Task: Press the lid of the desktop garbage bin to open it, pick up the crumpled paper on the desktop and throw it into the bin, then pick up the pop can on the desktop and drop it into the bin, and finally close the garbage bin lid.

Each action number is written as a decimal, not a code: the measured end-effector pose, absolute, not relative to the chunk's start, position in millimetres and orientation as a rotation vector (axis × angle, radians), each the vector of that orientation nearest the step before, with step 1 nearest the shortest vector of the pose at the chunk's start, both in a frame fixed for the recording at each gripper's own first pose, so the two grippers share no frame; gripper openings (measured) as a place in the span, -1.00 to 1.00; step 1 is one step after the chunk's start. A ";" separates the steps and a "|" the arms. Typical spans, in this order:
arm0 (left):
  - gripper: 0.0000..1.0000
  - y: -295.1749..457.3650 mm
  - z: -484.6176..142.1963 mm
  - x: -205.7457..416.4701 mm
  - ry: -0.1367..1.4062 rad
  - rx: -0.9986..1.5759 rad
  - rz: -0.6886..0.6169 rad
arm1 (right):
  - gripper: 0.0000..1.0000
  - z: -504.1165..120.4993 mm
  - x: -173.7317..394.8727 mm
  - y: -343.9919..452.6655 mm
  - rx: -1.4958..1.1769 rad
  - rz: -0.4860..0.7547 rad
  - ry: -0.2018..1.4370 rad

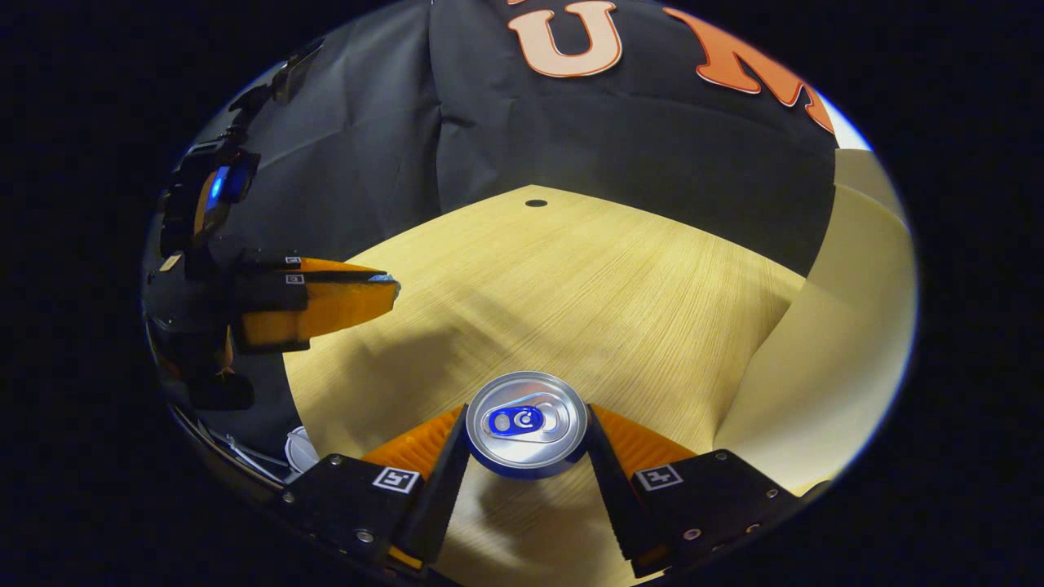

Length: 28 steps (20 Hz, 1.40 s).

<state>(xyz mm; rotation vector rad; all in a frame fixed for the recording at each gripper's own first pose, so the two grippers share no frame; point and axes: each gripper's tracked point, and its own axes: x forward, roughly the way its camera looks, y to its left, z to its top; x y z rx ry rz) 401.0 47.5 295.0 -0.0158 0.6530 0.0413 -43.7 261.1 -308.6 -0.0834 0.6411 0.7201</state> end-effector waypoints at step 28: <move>-0.53 -199.3 461.6 660.6 0.246 0.004 -0.507 | 0.61 -301.7 -73.6 223.7 0.061 0.275 0.524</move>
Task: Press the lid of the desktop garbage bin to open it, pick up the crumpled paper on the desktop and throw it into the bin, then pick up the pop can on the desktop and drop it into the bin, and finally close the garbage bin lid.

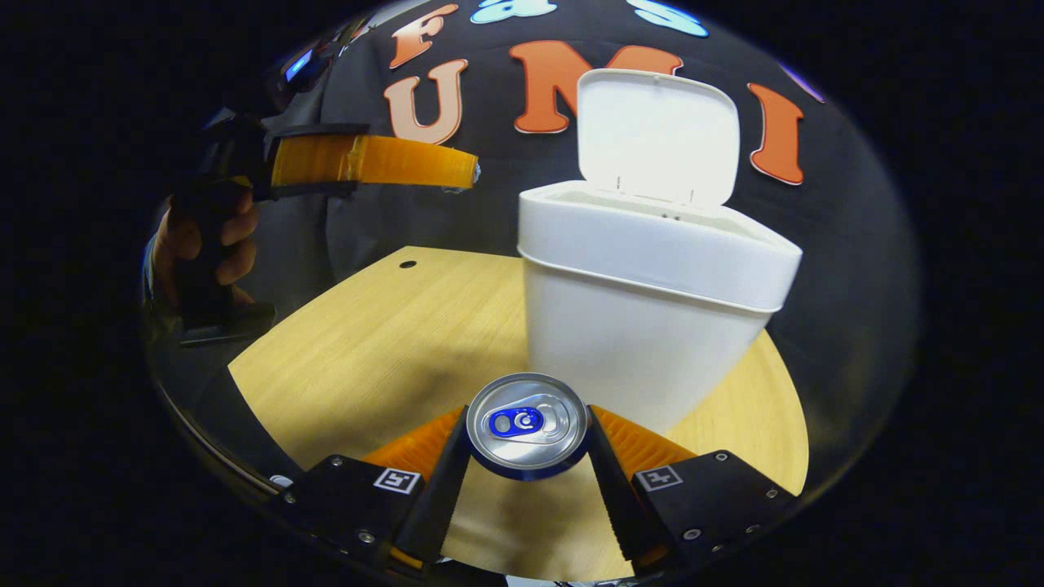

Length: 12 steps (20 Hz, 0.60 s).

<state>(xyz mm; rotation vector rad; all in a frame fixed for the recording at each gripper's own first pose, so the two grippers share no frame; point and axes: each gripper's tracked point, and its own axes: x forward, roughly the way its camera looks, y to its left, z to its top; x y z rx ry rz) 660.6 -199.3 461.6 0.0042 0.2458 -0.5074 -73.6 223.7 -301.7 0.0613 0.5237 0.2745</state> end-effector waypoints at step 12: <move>-0.44 -259.6 451.6 685.9 0.267 0.017 -0.604 | 0.61 -257.1 -95.6 198.7 0.095 0.092 0.478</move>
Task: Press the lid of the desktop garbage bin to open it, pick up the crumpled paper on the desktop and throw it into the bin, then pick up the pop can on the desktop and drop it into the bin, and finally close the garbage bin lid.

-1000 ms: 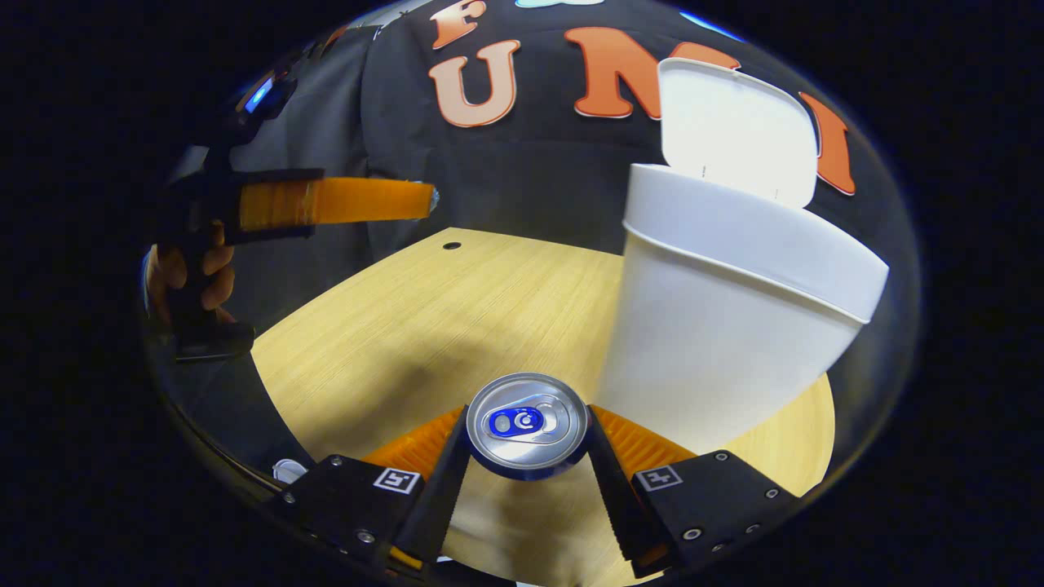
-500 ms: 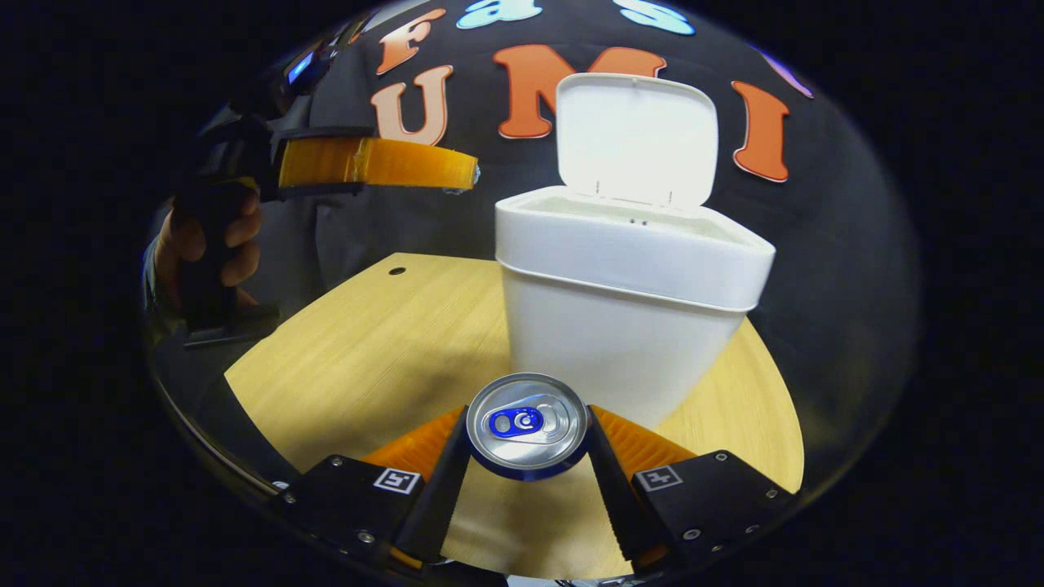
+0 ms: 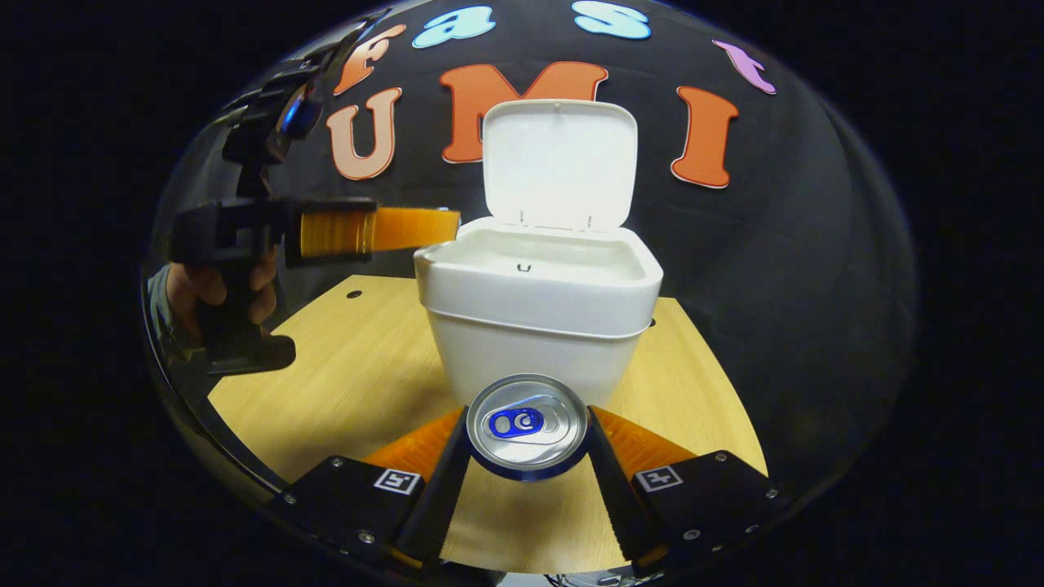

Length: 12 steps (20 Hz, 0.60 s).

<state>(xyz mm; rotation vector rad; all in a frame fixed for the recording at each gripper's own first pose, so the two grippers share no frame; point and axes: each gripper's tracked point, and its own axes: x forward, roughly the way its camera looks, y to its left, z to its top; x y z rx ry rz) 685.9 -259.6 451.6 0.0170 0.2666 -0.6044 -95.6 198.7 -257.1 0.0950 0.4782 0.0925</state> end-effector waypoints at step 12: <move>0.22 -248.9 444.3 678.4 0.265 0.018 -0.584 | 0.60 -175.0 -74.7 153.9 0.100 0.048 0.351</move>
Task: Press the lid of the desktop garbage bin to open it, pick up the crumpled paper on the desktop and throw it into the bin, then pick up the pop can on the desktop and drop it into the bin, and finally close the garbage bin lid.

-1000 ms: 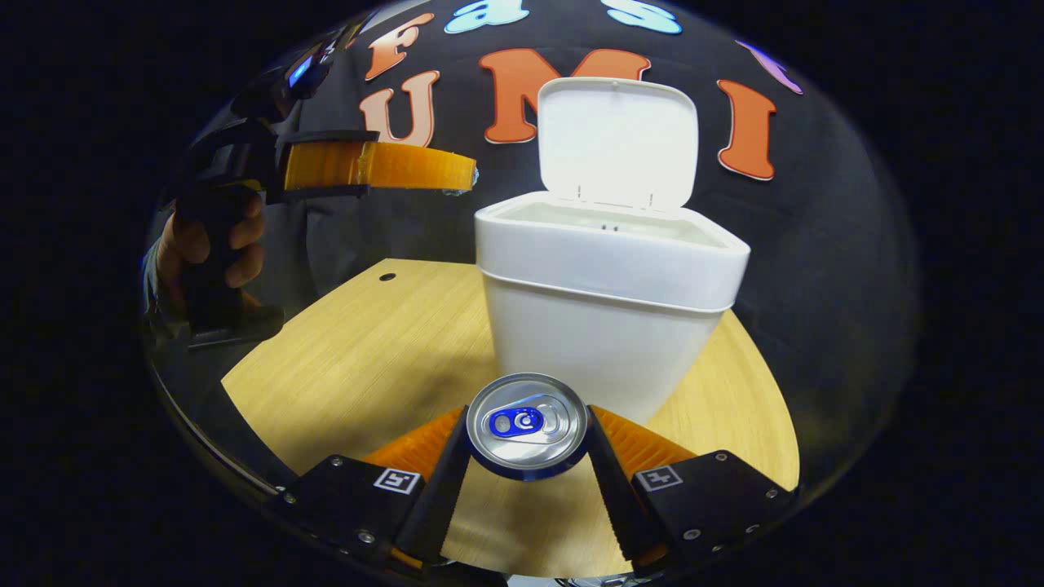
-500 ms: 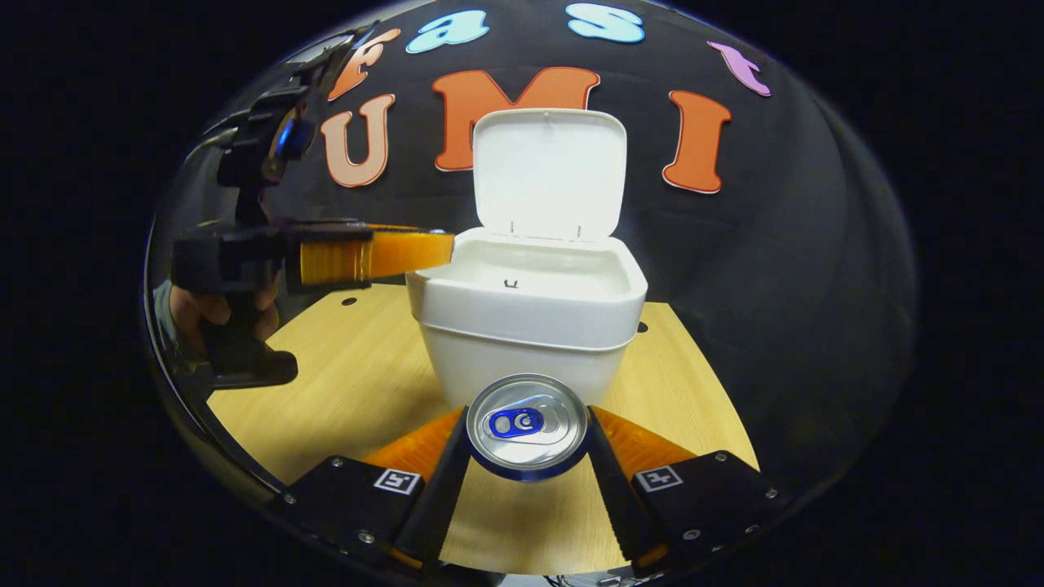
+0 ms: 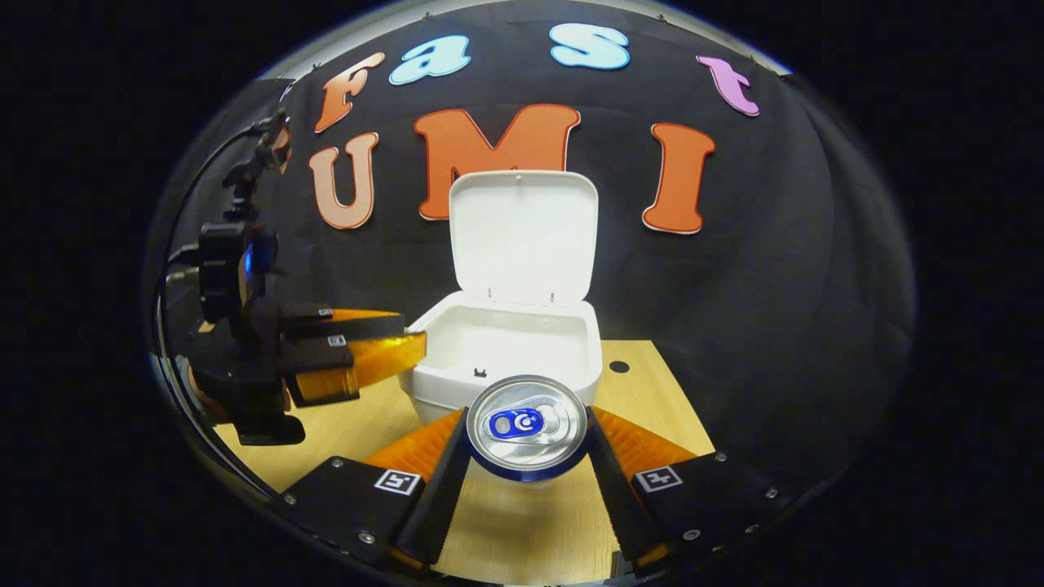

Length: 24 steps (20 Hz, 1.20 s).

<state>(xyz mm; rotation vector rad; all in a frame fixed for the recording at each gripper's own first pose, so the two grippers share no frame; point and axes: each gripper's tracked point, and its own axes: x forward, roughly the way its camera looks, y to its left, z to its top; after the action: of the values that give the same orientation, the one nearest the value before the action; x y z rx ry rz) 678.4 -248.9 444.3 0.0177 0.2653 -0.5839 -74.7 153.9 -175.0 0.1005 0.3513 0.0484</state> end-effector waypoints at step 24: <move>0.89 -111.9 408.6 641.6 0.335 0.005 -0.256 | 0.60 -111.2 9.0 154.2 0.046 0.158 0.189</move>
<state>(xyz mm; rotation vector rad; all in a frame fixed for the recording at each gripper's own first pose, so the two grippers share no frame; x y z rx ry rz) 641.6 -111.9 408.6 0.0046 0.3354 -0.2556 9.0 154.2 -111.2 0.0461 0.1890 0.1580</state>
